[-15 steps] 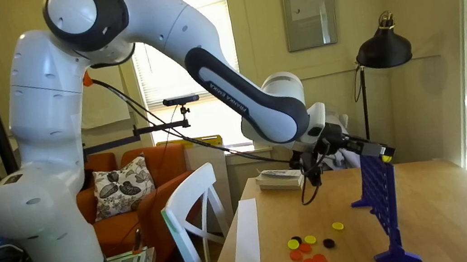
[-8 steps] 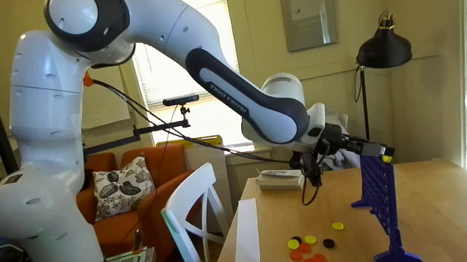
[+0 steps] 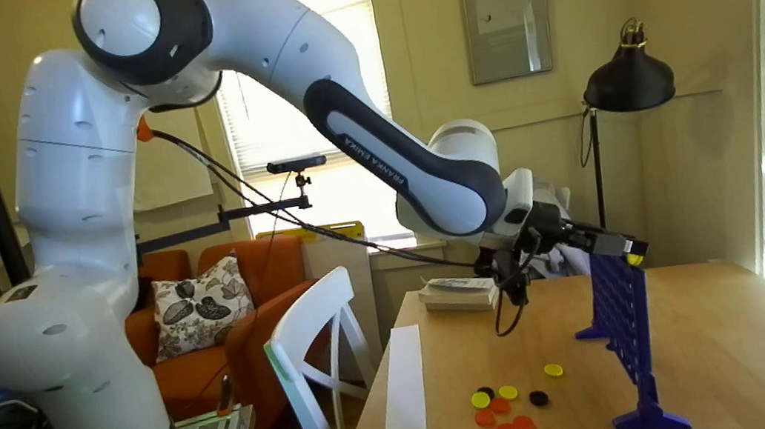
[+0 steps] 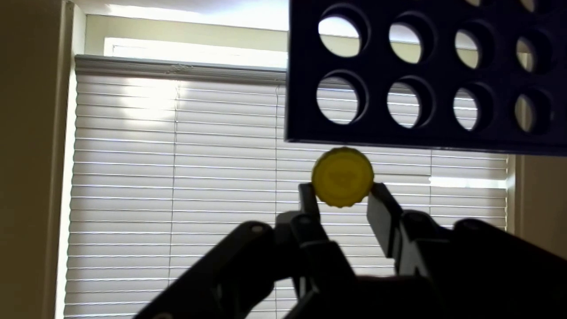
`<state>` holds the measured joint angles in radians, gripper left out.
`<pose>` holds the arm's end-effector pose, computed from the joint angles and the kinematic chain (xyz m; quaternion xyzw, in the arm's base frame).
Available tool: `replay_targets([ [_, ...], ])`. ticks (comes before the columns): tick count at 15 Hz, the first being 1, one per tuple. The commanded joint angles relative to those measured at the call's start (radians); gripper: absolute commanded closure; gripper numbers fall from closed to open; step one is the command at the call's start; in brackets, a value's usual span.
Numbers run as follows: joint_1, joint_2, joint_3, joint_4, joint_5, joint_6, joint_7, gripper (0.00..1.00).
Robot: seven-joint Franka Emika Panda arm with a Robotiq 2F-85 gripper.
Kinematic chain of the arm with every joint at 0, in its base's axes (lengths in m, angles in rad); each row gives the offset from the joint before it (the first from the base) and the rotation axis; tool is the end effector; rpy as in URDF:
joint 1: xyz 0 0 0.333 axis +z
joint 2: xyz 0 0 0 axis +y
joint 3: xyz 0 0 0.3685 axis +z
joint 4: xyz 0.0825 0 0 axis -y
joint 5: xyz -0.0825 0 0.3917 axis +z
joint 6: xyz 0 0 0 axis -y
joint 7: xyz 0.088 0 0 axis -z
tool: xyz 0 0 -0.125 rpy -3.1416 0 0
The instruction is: Put the yellow chip into the connect four game
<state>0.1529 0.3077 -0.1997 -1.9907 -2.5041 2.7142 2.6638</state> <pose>0.6348 -0.0063 0.3460 0.8091 -0.1155 0.5666 0.1053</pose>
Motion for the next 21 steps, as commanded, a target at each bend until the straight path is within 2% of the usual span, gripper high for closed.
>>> replay_targets([
  [1,-0.003,-0.005,0.006,-0.018,-0.034,-0.026,0.033,0.91],
  [17,-0.006,-0.014,0.004,-0.038,-0.034,-0.035,0.028,0.91],
  [18,-0.005,-0.014,0.003,-0.039,-0.034,-0.036,0.027,0.41],
  [19,-0.007,-0.016,0.008,-0.037,-0.034,-0.028,0.026,0.39],
  [21,-0.007,-0.015,0.008,-0.036,-0.034,-0.026,0.028,0.26],
])
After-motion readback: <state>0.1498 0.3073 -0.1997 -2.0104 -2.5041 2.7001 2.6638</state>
